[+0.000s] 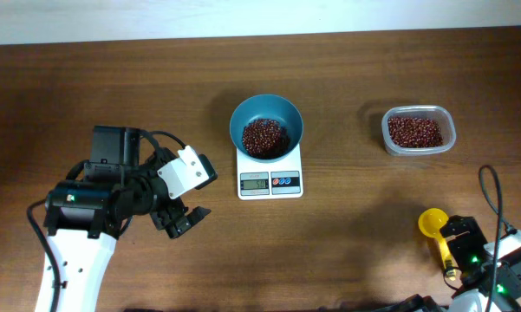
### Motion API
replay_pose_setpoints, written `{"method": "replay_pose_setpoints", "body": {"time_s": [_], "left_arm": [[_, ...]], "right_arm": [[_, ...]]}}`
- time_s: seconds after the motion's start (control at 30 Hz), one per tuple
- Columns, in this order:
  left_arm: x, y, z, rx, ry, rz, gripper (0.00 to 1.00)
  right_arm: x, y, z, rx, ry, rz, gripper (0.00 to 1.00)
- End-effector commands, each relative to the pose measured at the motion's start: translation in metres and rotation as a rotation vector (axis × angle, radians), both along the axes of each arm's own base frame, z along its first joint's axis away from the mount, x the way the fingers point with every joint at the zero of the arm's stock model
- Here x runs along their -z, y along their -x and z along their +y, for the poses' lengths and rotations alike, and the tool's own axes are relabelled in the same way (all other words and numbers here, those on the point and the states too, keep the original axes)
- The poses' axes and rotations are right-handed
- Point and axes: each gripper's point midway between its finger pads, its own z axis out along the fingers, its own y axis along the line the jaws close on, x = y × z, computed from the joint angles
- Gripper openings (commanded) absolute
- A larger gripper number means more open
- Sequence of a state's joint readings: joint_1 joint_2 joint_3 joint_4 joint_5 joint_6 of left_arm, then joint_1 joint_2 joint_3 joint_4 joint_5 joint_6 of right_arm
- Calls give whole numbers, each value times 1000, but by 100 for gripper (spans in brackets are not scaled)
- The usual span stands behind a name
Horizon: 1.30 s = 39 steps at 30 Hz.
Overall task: Scoop item into bowl and weigh 50g on scale
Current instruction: 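Lower the scoop to the table and open the right gripper to release it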
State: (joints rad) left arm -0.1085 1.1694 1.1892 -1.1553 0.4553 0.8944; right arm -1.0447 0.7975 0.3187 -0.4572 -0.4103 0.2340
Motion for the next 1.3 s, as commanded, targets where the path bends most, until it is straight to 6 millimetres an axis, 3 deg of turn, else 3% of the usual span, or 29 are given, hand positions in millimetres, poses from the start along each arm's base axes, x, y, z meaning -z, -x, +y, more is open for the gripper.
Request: {"method": "replay_pose_setpoints", "body": {"time_s": [0.0, 0.1, 0.2, 0.3, 0.47, 0.63, 0.8, 0.9, 1.03, 1.27], "left_arm": [[-1, 0, 2, 0, -3, -11, 99], [-1, 0, 2, 0, -3, -11, 99], [-1, 0, 2, 0, -3, -11, 99], [-1, 0, 2, 0, -3, -11, 99], [-1, 0, 2, 0, -3, -11, 99], [-1, 0, 2, 0, -3, -11, 99], [-1, 0, 2, 0, -3, -11, 99], [-1, 0, 2, 0, -3, -11, 99], [-1, 0, 2, 0, -3, -11, 99], [-1, 0, 2, 0, -3, -11, 99]], "right_arm": [[2, -1, 8, 33, -87, 31, 99], [11, -14, 29, -64, -147, 77, 99], [-9, -33, 33, -139, -121, 60, 99], [-53, -44, 25, -152, -51, 60, 99], [-133, -20, -2, -34, 151, 138, 99], [-191, -28, 26, -154, 161, 3, 99], [-269, -23, 62, -324, 350, -180, 99], [-308, -9, 76, -320, 459, -265, 99], [-322, 3, 87, -316, 512, -304, 99], [-312, 7, 91, -318, 479, -279, 99]]}}
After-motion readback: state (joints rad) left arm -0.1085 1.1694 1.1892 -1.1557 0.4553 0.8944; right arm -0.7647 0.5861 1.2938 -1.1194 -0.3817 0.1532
